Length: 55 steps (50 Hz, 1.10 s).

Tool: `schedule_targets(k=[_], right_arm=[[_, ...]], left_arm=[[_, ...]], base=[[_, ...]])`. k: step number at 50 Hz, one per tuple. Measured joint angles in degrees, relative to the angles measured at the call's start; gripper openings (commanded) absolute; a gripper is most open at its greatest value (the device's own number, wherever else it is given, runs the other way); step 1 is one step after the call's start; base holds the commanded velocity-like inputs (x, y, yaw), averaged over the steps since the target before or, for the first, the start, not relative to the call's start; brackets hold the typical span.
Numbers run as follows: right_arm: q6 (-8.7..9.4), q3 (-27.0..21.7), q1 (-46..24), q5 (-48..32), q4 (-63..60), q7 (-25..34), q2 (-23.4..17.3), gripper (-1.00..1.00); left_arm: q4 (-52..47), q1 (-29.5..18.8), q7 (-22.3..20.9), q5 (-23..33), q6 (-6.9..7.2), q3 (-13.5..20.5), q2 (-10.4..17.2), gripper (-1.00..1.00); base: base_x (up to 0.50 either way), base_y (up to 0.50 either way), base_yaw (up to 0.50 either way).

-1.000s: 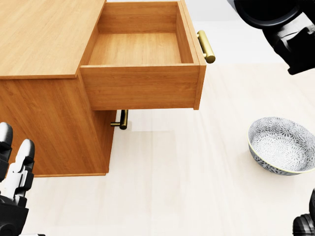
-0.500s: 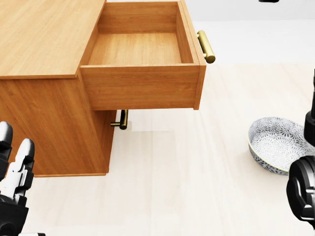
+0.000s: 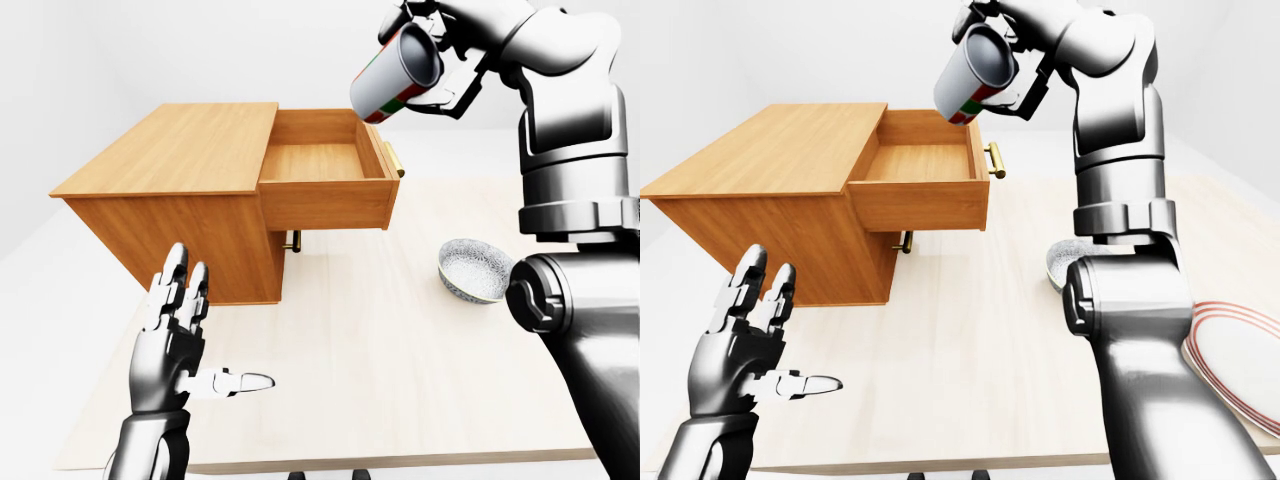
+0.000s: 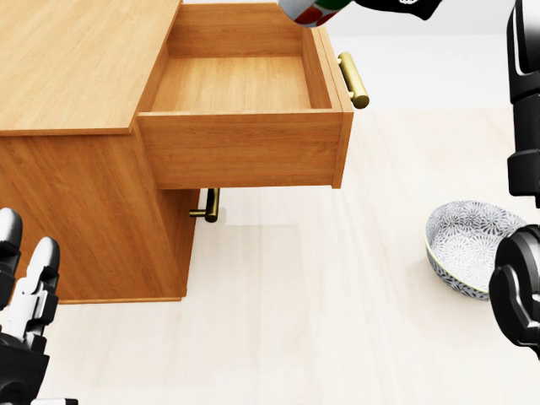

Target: Put the ketchup in the top drawer of the cabinet.

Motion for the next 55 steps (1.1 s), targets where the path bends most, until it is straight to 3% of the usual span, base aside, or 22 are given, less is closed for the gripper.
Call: schedule_targets(k=[55], right_arm=[[0.00,1.38,-3.35,4.20,12.47,0.00,3.57,-1.00]], left_arm=[[-0.87,0.17,-0.47,-0.48,0.00,0.61,-0.22,1.00]], base=[[0.00,0.00,0.00]])
